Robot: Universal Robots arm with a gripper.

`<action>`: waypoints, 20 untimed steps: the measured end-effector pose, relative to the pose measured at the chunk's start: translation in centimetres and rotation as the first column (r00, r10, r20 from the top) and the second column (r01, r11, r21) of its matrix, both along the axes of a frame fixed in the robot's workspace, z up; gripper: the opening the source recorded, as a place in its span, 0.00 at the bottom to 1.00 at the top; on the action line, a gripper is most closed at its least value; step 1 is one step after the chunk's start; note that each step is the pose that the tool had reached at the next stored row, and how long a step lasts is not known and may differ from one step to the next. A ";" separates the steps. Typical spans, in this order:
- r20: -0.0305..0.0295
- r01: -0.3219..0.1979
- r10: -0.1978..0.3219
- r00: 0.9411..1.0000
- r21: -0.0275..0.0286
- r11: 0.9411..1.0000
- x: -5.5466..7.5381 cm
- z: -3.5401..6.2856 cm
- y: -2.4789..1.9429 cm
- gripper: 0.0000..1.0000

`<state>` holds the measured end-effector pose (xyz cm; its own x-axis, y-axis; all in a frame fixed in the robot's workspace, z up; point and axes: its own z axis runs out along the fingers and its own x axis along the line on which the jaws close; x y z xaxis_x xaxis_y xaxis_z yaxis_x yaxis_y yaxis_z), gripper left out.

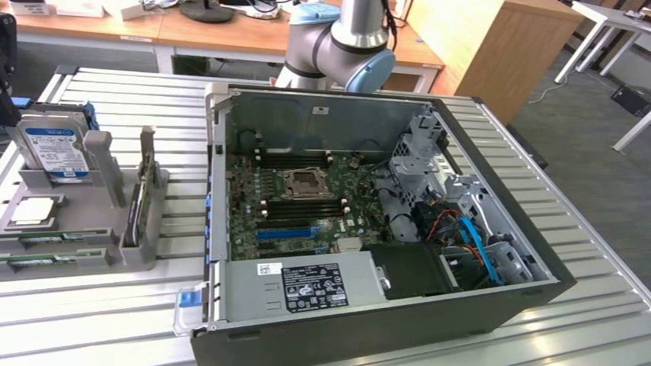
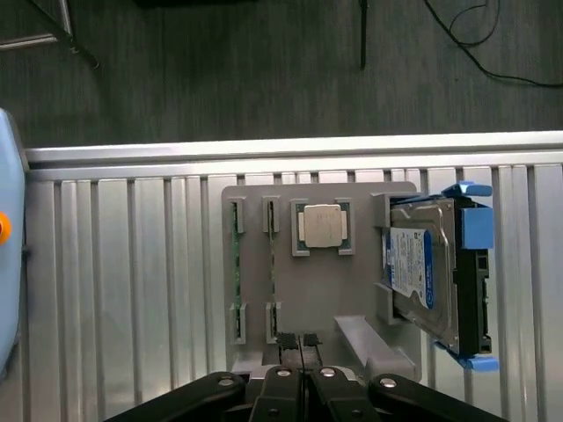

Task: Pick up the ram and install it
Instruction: 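Pick up the ram and move it above insertion slot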

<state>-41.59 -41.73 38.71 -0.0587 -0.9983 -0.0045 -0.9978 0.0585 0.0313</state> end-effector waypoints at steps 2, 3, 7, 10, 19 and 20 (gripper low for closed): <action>0.000 0.000 0.000 1.000 0.000 1.000 0.0 0.00 0.00 0.11; 0.000 0.000 0.000 1.000 0.000 1.000 0.0 0.00 0.00 0.11; 0.000 -0.004 0.004 1.000 0.000 1.000 0.0 0.00 0.00 0.11; 0.000 -0.014 0.014 1.000 0.000 1.000 0.0 0.00 0.00 0.11; 0.000 -0.023 0.023 1.000 0.000 1.000 0.0 -0.01 0.02 0.11; 0.000 -0.023 0.023 1.000 0.000 1.000 0.0 -0.01 0.02 0.11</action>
<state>-41.59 -41.71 38.71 -0.0358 -0.9993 -0.0044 -0.9989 0.0357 0.0313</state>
